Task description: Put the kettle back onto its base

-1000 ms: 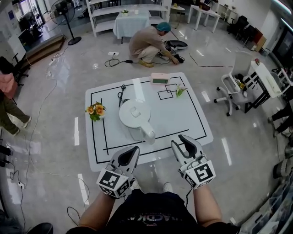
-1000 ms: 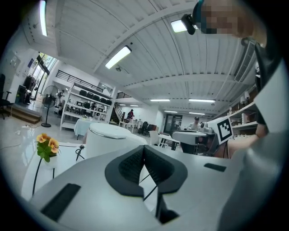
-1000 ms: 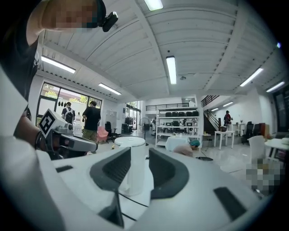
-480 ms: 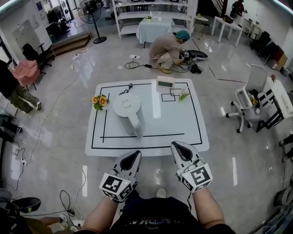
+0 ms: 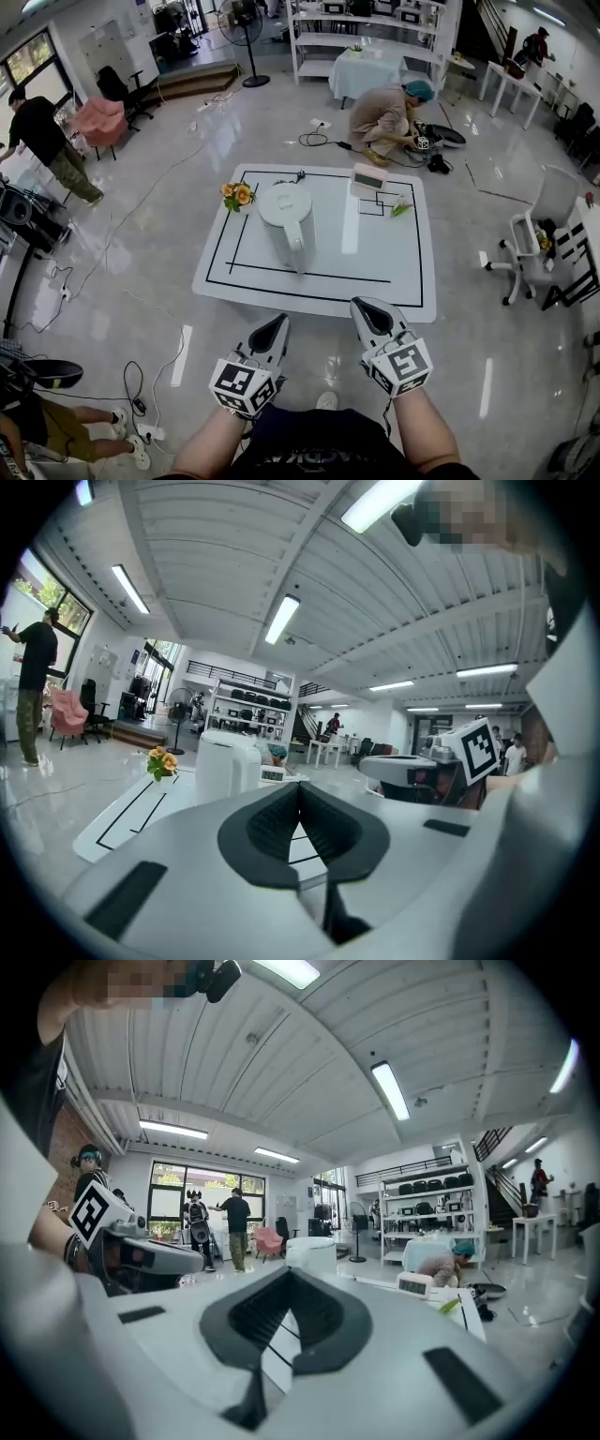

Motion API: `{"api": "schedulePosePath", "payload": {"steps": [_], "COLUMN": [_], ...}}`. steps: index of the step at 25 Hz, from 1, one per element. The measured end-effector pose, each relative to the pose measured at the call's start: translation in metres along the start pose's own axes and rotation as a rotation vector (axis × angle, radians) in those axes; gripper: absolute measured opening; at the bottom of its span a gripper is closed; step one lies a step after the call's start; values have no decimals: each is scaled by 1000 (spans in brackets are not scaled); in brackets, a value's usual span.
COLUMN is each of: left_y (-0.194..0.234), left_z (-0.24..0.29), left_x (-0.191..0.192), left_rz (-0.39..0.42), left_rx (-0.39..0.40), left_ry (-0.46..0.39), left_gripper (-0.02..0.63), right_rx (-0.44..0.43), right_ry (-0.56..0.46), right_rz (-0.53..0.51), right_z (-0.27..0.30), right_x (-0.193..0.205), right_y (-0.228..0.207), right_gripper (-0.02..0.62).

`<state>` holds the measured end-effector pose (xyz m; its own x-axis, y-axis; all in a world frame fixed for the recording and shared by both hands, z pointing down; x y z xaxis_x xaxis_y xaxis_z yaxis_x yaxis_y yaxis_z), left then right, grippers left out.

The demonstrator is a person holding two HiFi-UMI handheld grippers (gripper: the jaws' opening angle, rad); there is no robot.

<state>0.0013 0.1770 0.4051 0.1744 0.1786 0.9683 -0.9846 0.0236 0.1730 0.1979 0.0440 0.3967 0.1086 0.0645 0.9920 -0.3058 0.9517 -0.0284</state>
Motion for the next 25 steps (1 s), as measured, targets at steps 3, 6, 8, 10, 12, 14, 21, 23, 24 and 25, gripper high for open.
{"api": "schedulePosePath", "payload": {"steps": [3,6,8,10,12,14,21,23,24,25], "left_y": [0,1,2,3,5,8,8,7,6,5], "left_z": [-7,-11,-13,-14,-14,-14,-10,-10,-9,-9], "left_x": [0,-2,-2,-2,-2,-2,4,4,4,4], "left_rz": [3,8,13,12,11,10,-10,-12,-13,-13], "left_rx": [-17,-13,-5,-1,3,9,28,31,33,35], "left_ry": [-6,-7,-7,-7,-3,1,1,0,0,0], "left_gripper": [5,5,5,5,5,5,5,5,5,5], "right_rx": [-8,-7,-5,-2,-1,-1,9,9,8,7], "right_ry": [-3,-1,3,7,10,15,37,37,37,36], "right_rz": [14,30,31,30,34,37,21,20,19,18], "right_z": [-1,-1,-1,-1,1,4,0,-1,-1,-2], "right_x": [0,2,3,4,5,7,9,8,8,8], "right_y": [3,6,9,12,15,18,22,24,24,25], "right_gripper": [2,2,2,2,2,2,1,2,1,0]}}
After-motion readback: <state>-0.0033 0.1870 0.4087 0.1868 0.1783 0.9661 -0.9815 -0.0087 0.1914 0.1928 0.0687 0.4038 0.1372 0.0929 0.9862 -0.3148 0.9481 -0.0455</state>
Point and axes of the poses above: the fingertips, and each gripper's own axes: z forward along the fingers, y to its left, x out of its underside, the point moved 9 cm from there along -z, backward along the fingers, and after that the axes turned 6 degrees about -x, right-handed, at the moved point
